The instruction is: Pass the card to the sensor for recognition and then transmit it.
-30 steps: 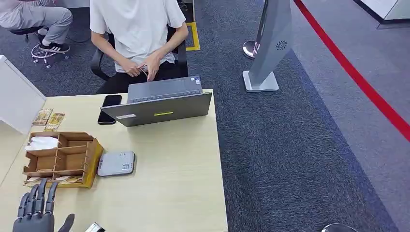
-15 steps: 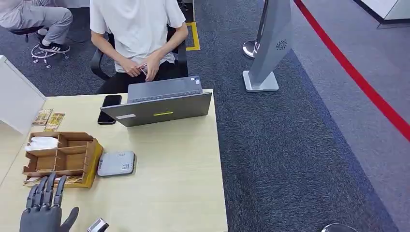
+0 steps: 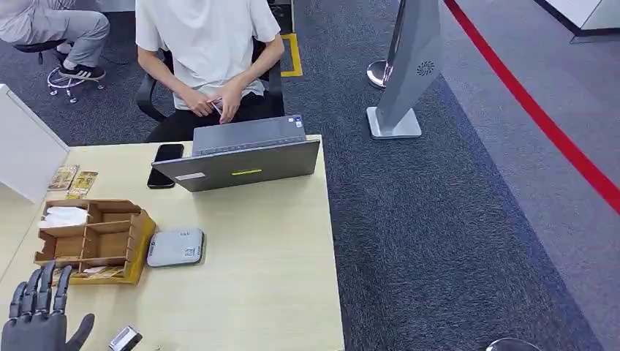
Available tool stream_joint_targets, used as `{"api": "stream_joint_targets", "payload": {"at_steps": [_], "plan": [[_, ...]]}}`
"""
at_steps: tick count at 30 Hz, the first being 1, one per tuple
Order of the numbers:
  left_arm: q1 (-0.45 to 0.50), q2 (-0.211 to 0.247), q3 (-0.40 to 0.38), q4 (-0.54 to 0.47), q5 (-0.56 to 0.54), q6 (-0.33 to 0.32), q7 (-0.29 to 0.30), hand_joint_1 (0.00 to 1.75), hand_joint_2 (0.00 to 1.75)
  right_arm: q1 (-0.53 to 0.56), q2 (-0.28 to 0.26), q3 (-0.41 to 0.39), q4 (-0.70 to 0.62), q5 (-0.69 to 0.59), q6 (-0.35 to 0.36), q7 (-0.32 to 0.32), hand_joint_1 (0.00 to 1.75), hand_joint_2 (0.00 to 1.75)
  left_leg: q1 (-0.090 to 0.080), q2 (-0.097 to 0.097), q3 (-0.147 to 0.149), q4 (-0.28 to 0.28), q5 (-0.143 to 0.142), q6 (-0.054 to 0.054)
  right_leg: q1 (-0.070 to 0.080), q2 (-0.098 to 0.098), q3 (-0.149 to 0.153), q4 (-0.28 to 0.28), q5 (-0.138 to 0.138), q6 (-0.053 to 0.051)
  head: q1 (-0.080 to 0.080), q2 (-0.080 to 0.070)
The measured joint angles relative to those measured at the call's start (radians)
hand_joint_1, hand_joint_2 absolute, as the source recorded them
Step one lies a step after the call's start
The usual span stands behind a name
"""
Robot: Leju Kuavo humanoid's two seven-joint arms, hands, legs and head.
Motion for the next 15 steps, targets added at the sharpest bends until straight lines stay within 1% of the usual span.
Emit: {"api": "stream_joint_targets", "payload": {"at_steps": [3,7,10,15], "plan": [[-0.012,0.000,0.060,0.023,-0.002,0.000,-0.032,0.00,1.75,0.000,-0.001,0.000,0.000,0.007,0.000,0.000,0.00,0.00,0.000,0.000,0.000,0.000,0.000,0.000,0.000,0.000,0.000,0.000,0.000,0.000,0.000,0.000],[-0.029,0.000,0.117,0.050,-0.011,0.000,-0.058,0.00,1.75,-0.001,-0.003,0.003,0.000,0.017,0.007,0.000,0.00,0.00,0.000,0.000,0.000,0.000,0.000,0.000,0.000,0.000,0.000,0.000,0.000,0.000,0.000,0.000],[-0.049,0.000,0.144,0.072,-0.019,0.000,-0.064,0.00,1.75,-0.001,-0.005,0.008,0.000,0.018,0.010,0.000,0.00,0.00,0.000,0.000,0.000,0.000,0.000,0.000,0.000,0.000,0.000,0.000,0.000,0.000,0.000,0.000],[-0.087,0.000,0.166,0.118,-0.036,0.000,-0.064,0.00,1.75,-0.002,-0.006,0.014,0.000,0.032,0.011,0.000,0.00,0.00,0.000,-0.001,0.000,0.000,0.000,0.000,0.000,0.000,0.000,0.000,0.000,0.000,0.000,0.000]]}}
